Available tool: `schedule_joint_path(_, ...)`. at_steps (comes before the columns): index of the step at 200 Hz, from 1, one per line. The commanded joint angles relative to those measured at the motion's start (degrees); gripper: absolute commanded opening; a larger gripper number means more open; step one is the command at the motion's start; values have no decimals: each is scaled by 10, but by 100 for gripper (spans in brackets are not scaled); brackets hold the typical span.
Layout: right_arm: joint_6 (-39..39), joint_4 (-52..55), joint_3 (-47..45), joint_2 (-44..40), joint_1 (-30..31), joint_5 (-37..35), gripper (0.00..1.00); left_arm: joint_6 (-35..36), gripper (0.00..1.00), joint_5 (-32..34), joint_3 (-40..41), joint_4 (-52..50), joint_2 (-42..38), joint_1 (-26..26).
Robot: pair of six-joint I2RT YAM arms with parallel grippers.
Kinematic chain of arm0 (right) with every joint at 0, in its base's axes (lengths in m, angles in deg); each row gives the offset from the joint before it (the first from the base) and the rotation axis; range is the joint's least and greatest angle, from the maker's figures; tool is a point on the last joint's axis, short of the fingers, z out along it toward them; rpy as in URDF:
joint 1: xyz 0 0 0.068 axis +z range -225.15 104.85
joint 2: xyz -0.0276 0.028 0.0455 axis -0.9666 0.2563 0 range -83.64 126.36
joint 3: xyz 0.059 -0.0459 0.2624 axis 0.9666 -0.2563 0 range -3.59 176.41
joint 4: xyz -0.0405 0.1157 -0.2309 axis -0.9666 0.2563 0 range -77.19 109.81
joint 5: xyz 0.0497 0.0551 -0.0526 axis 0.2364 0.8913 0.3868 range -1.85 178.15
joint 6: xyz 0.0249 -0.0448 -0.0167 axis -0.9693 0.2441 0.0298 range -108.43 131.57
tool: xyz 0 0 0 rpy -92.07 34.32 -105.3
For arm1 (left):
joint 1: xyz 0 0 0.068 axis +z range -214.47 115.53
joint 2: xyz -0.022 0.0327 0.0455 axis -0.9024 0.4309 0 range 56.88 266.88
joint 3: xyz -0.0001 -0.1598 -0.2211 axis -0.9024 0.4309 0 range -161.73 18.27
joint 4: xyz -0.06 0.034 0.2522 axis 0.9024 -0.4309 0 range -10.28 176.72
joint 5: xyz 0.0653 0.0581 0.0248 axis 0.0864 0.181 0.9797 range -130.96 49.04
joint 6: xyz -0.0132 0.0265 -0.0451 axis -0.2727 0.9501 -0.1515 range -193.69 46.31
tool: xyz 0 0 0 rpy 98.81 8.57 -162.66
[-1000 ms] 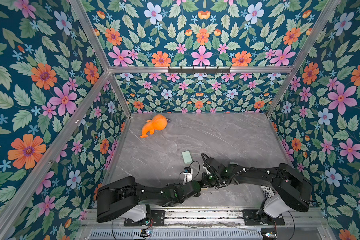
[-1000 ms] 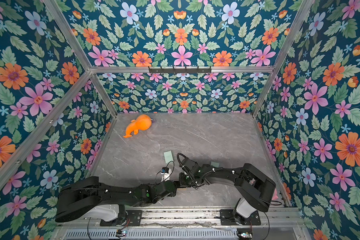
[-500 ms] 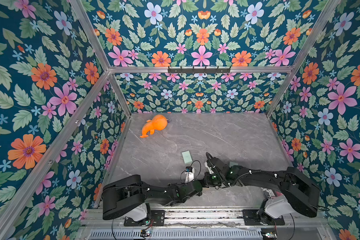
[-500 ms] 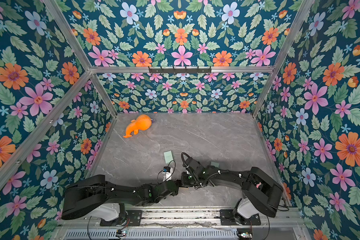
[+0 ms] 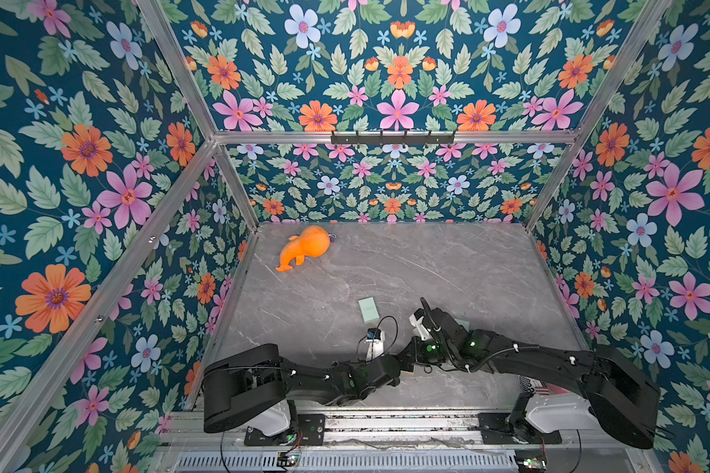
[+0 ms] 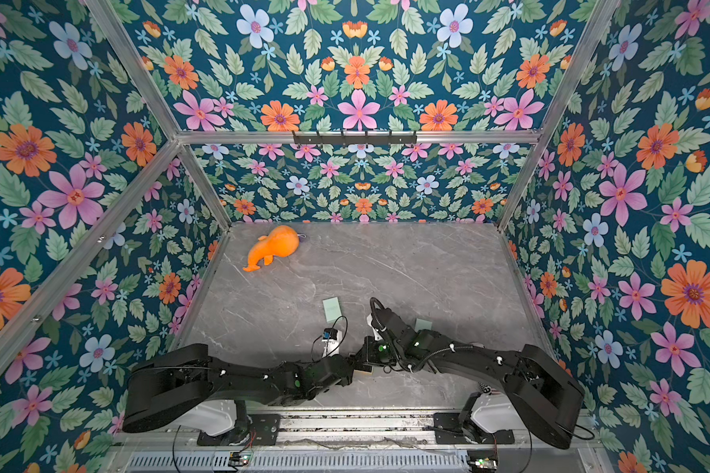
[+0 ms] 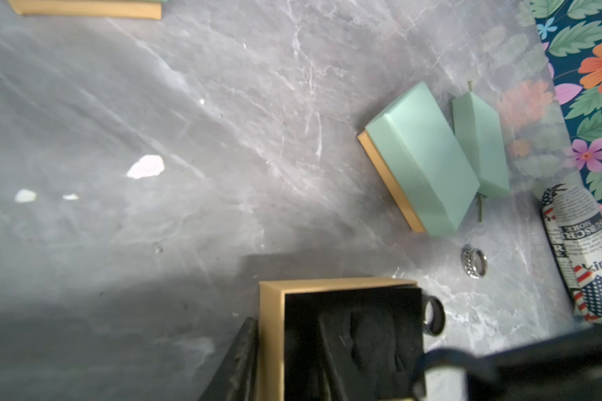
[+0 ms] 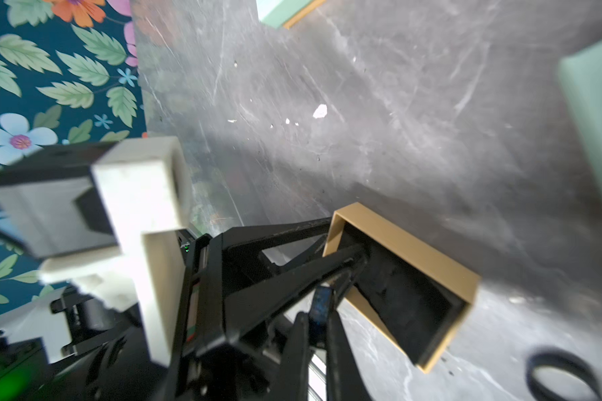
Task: Take the rings out of the lift-off lid box
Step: Take out the ring from the jewelry box.
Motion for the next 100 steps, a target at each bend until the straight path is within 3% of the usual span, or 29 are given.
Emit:
schedule_joint_path(1, 5, 45, -12, -33, -4, -37, 8, 20, 34, -9, -3, -104, -6, 3)
schedule_joint_path(45, 5, 70, -58, -84, -23, -47, 8, 70, 39, 0, -32, -137, -9, 21)
schedule_joint_path(100, 7, 63, -73, -61, -23, -59, 8, 135, 53, 21, -87, -176, -41, 44)
